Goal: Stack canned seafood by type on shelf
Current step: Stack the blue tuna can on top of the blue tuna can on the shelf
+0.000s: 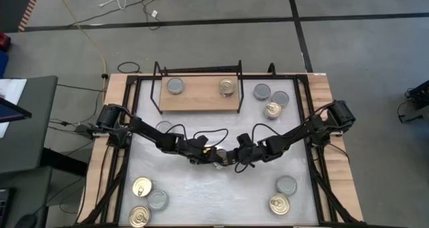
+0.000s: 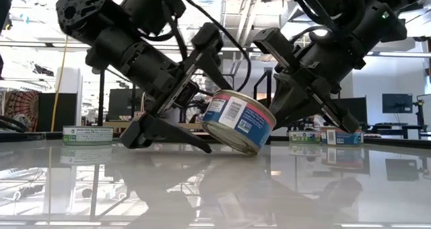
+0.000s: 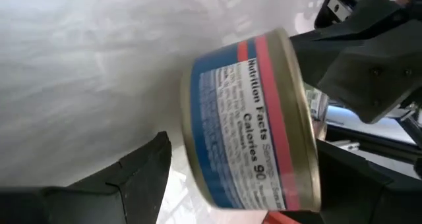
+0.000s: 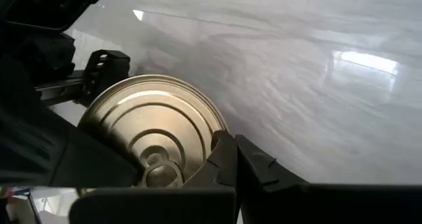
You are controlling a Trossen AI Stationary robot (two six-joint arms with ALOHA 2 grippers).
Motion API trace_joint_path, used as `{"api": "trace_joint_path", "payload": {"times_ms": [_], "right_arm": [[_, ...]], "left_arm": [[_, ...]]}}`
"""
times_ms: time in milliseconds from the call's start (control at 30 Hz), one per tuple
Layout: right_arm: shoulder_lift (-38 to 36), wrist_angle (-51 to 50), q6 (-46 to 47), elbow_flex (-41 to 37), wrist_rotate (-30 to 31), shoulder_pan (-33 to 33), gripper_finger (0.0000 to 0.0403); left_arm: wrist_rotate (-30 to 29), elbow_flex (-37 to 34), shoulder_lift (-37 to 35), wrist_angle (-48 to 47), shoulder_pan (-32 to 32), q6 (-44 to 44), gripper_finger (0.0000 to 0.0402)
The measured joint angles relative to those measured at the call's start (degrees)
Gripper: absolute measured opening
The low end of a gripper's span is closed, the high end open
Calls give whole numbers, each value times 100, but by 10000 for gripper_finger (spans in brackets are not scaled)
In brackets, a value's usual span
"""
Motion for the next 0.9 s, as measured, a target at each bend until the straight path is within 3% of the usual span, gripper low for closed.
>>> {"api": "trace_joint_path", "payload": {"times_ms": [400,533,733,900], "right_arm": [[9,135,-51,-4,28,35,22],[9,141,-53,-4,30,54,35],[-9,160,-174,-2,15,72,55],[-210,-19,-350,-2,-123,70,75]], "left_arm": [[-15,478,240,-436,59,127,303],[-2,478,231,-442,71,147,267],[135,481,223,-471,113,375,177],[223,480,210,-457,159,566,169]]}}
